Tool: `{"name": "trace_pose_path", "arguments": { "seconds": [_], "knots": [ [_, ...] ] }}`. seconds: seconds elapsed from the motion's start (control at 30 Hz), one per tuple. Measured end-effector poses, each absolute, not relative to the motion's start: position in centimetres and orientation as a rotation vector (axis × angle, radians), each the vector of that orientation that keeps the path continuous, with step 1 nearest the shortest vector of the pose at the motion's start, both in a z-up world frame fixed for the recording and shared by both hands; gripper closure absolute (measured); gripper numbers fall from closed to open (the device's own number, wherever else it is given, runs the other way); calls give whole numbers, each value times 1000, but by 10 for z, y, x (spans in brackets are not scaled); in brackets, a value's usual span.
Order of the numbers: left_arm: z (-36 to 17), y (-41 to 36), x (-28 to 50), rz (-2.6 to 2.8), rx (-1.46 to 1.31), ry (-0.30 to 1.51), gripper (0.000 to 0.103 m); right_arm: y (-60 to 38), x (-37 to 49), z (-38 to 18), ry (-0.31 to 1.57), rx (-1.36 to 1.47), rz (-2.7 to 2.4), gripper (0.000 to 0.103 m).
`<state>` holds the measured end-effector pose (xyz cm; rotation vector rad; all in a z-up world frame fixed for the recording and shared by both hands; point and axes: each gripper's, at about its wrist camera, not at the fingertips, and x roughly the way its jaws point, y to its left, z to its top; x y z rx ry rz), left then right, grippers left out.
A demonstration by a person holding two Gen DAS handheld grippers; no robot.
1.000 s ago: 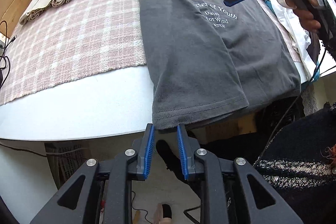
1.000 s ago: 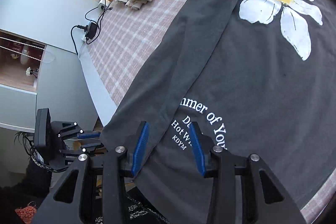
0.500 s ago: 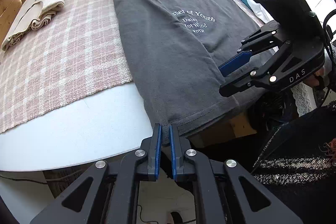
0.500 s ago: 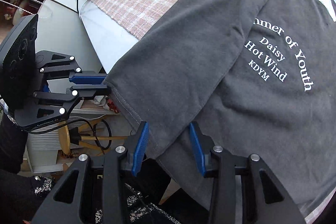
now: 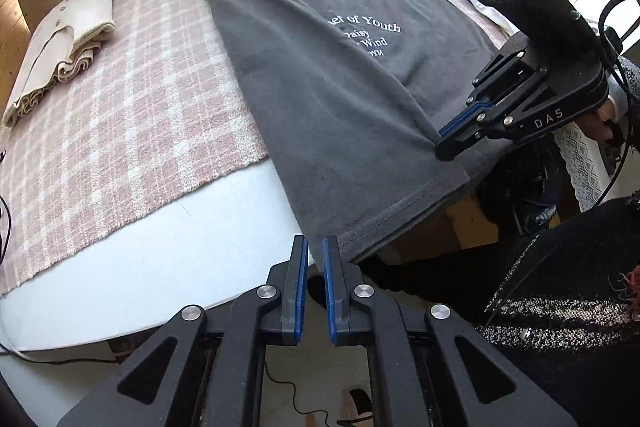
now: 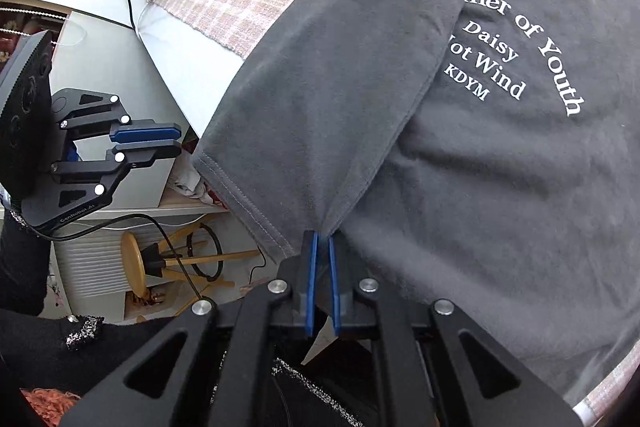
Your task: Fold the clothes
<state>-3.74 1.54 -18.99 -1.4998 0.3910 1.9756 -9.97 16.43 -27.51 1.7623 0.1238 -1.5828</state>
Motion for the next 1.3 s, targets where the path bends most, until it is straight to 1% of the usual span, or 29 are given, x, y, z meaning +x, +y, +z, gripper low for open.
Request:
{"name": "trace_pose_path", "arguments": {
  "seconds": [0.07,0.1,0.17,0.23,0.33,0.4,0.43,0.5,0.57,0.63,0.67,0.7,0.73,0.77,0.83,0.93,1.1,1.3],
  "knots": [
    [-191,26,-47,1956,-1481,392,90,166,-101,-270,99,1767,-1589,95],
    [-196,32,-52,1930,-1492,388,90,170,-106,-264,65,1766,-1597,95],
    [-215,41,-54,1858,-1567,448,90,178,-117,-247,9,1749,-1635,95],
    [-216,44,-53,1817,-1571,489,90,187,-133,-222,8,1695,-1735,95],
    [-185,38,-68,1840,-1516,416,90,202,-174,-176,4,1595,-1927,94],
    [-160,36,-84,1871,-1464,371,88,211,-210,-147,-14,1531,-2021,85],
    [-150,38,-93,1886,-1435,356,87,214,-229,-134,-16,1500,-2066,83],
    [-141,26,-100,1916,-1401,351,86,215,-266,-113,14,1453,-2128,83],
    [-145,42,-131,1942,-1414,337,86,212,-306,-101,50,1429,-2177,83],
    [-149,49,-157,1965,-1431,306,86,209,-347,-107,66,1425,-2187,82],
    [-150,49,-167,1974,-1440,282,86,207,-367,-109,73,1423,-2193,78],
    [-154,52,-179,1982,-1450,253,86,205,-388,-112,81,1421,-2198,72],
    [-157,55,-190,1990,-1460,224,86,203,-408,-115,89,1419,-2203,69],
    [-160,54,-198,1998,-1470,214,84,201,-429,-118,97,1418,-2208,64],
    [-179,62,-211,2009,-1511,198,82,195,-466,-141,98,1453,-2209,64],
    [-203,66,-228,2002,-1578,135,82,188,-511,-186,27,1523,-2159,64],
    [-224,67,-248,2012,-1646,72,82,178,-551,-229,-19,1566,-2112,64],
    [-235,76,-248,1980,-1693,157,82,172,-573,-251,-116,1558,-2045,64]
  ]
}}
